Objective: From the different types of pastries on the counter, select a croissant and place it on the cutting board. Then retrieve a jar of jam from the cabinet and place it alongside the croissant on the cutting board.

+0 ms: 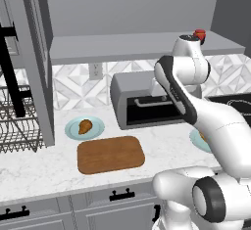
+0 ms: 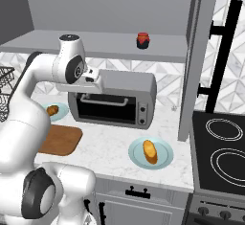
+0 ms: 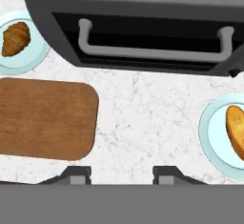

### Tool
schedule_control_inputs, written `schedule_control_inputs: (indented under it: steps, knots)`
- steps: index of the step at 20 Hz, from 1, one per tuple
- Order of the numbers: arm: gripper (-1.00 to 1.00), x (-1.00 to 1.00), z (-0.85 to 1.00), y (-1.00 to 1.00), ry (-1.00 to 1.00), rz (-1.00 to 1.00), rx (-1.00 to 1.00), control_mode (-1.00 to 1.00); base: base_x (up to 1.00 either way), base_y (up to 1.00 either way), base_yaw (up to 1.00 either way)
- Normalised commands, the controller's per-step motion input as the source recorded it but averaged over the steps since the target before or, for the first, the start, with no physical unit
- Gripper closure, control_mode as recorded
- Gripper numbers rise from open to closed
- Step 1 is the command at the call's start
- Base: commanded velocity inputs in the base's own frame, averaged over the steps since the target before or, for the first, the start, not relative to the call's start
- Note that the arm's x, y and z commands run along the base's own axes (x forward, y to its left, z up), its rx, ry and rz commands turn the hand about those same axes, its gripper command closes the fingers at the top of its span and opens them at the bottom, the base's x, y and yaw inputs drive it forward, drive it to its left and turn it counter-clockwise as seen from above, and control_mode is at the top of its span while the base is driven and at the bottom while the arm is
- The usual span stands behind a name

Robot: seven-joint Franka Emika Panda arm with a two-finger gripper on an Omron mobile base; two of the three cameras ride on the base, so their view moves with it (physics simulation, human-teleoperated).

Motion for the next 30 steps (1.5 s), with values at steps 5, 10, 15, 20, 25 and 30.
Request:
schedule_control_inputs:
  steps: [5, 10, 15, 20, 25, 30]
  knots:
    - [-1.00, -0.34, -0.11, 0.00, -0.01, 0.00, 0.01, -1.00, 0.00, 0.00, 0.00]
    - [-1.00, -0.38, -0.94, 0.80, 0.10, -0.08, 0.00, -1.00, 0.00, 0.00, 0.00]
    - [-1.00, 0.23, -0.48, 0.98, 0.07, -0.18, 0.00, -1.00, 0.00, 0.00, 0.00]
    - [-1.00, 0.27, -0.07, 0.98, 0.00, -0.17, 0.00, -1.00, 0.00, 0.00, 0.00]
    - [-1.00, 0.43, 0.00, 0.68, -0.02, -0.02, 0.00, -1.00, 0.00, 0.00, 0.00]
    - [-1.00, 0.42, -0.06, 0.31, 0.02, 0.00, 0.00, -1.00, 0.00, 0.00, 0.00]
